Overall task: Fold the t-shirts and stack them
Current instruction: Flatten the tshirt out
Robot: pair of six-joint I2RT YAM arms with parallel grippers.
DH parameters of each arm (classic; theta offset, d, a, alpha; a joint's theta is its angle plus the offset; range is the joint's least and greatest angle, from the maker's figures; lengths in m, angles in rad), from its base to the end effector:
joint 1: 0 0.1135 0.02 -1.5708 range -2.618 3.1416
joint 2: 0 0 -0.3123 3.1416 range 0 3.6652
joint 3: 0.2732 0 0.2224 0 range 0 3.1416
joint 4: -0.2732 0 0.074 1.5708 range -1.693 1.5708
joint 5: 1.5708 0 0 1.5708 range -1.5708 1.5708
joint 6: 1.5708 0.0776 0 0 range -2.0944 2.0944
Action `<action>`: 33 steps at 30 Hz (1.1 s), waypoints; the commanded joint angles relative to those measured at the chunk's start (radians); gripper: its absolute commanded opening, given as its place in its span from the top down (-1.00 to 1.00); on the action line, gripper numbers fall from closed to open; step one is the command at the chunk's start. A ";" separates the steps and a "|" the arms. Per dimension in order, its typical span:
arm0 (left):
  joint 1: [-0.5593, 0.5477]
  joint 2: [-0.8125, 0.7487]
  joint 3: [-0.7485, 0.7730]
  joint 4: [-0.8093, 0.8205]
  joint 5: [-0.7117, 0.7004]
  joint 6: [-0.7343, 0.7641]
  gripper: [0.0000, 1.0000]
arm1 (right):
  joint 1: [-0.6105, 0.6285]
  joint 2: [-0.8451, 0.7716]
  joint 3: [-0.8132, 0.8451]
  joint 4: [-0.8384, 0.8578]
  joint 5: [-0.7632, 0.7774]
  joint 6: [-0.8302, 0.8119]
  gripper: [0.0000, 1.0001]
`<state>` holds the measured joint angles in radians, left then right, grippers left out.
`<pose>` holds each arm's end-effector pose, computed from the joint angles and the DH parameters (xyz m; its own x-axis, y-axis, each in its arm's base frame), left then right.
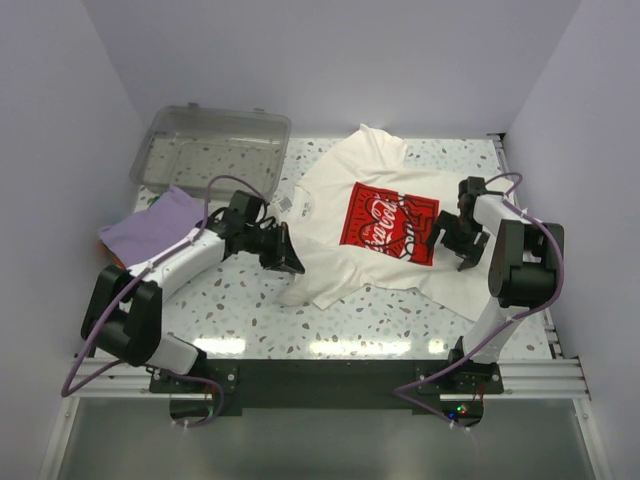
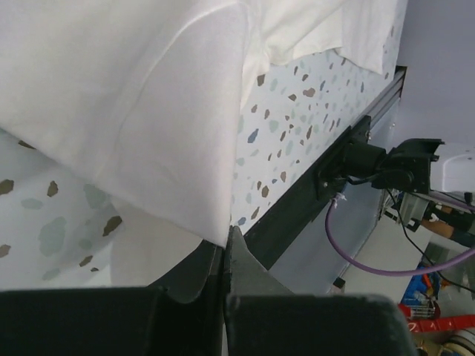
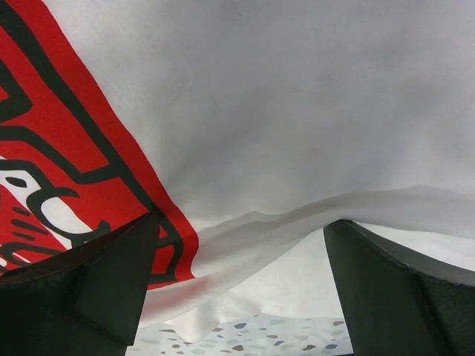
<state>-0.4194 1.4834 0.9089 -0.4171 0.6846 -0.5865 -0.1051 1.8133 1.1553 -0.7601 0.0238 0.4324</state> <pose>0.2344 -0.1582 0.2464 -0.9862 -0.0297 -0.1630 0.1030 0.6605 -0.7437 0.3222 -0.0358 0.1834 -0.8470 0.5106 -0.1480 0.5104 0.8589 0.0424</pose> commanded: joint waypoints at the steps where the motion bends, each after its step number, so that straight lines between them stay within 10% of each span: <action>1: -0.002 -0.090 0.002 -0.042 0.084 -0.062 1.00 | 0.001 0.004 -0.006 -0.005 -0.002 -0.014 -0.90; 13: 0.143 0.041 -0.010 0.064 0.136 0.019 1.00 | -0.001 0.015 0.007 -0.011 -0.009 -0.014 -0.90; 26: 0.206 0.439 0.341 -0.066 -0.046 0.272 1.00 | -0.001 -0.003 0.004 -0.013 -0.012 -0.014 -0.90; 30: 0.208 0.419 0.346 -0.061 -0.114 0.266 0.02 | 0.001 -0.006 0.001 -0.015 -0.007 -0.015 -0.91; 33: 0.206 0.333 0.288 -0.042 -0.167 0.258 -0.19 | 0.001 -0.009 0.009 -0.018 -0.009 -0.014 -0.90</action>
<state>-0.2161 1.9121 1.2186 -0.4660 0.5961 -0.3470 -0.1051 1.8133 1.1557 -0.7639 0.0235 0.4278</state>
